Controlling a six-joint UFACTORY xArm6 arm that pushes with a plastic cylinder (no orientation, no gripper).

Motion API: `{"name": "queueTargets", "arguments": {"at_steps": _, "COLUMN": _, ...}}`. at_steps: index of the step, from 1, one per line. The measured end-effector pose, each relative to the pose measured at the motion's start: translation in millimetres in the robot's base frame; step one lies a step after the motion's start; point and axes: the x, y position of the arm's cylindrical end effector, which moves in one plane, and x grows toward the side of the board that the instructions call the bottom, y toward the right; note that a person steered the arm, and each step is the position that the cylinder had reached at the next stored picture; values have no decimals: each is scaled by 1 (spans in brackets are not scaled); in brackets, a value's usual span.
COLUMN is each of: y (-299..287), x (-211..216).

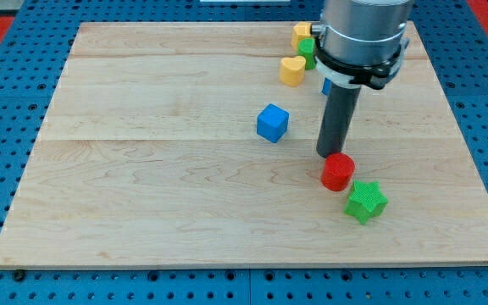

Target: Push the blue triangle parallel to the bottom of the yellow hexagon

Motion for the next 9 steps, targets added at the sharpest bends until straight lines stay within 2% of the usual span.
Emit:
{"name": "queueTargets", "arguments": {"at_steps": 1, "y": 8, "x": -20}}
{"name": "queueTargets", "arguments": {"at_steps": 2, "y": 58, "x": -78}}
{"name": "queueTargets", "arguments": {"at_steps": 3, "y": 36, "x": -126}}
{"name": "queueTargets", "arguments": {"at_steps": 4, "y": 0, "x": -127}}
{"name": "queueTargets", "arguments": {"at_steps": 5, "y": 13, "x": -165}}
{"name": "queueTargets", "arguments": {"at_steps": 6, "y": -45, "x": -172}}
{"name": "queueTargets", "arguments": {"at_steps": 7, "y": -61, "x": -136}}
{"name": "queueTargets", "arguments": {"at_steps": 8, "y": -23, "x": -133}}
{"name": "queueTargets", "arguments": {"at_steps": 9, "y": -68, "x": -192}}
